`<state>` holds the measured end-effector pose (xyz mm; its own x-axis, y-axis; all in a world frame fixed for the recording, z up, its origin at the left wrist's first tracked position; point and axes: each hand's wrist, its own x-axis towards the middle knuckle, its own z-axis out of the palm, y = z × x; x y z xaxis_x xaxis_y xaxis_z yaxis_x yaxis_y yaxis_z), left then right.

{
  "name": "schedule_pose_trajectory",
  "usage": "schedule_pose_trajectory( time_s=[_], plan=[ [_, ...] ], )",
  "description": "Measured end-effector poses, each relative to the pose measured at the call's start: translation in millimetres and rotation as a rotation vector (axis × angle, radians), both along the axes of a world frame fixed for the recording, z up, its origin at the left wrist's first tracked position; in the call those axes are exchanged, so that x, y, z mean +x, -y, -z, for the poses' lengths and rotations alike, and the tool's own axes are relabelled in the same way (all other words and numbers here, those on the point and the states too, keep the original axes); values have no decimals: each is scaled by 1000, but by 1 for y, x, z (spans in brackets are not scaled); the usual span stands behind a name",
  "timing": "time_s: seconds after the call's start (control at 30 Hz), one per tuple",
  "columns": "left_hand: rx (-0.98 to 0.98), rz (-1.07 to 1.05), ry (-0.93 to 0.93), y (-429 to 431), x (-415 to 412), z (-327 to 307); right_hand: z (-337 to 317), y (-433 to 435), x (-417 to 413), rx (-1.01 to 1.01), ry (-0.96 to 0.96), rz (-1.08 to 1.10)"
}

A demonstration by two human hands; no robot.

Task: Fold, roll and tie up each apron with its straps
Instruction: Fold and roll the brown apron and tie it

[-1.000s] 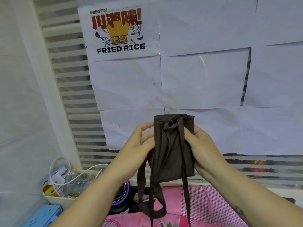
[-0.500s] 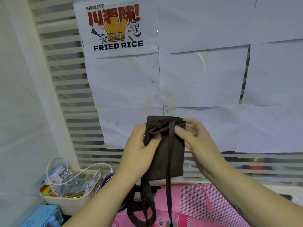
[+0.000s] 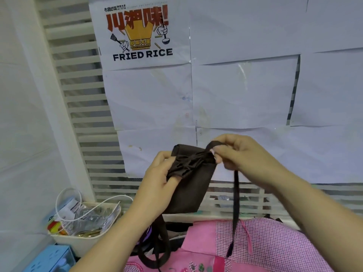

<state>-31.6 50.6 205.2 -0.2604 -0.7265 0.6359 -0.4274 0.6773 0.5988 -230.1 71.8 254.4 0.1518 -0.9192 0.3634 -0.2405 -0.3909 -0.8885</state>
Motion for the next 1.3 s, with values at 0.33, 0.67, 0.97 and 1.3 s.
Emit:
schedule_pose_trajectory(
  time_s=[0.33, 0.67, 0.97, 1.3],
  plan=[
    [101, 126, 91, -3, 1, 1, -36, 5, -10, 307, -432, -240],
    [159, 177, -73, -14, 2, -10, -25, 20, -22, 408, -243, -236],
    [323, 236, -455, -11, -4, -17, 0, 33, -15, 578, -282, -488],
    [644, 413, -993, -10, -5, -26, 29, 36, -18, 495, 208, -548]
  ],
)
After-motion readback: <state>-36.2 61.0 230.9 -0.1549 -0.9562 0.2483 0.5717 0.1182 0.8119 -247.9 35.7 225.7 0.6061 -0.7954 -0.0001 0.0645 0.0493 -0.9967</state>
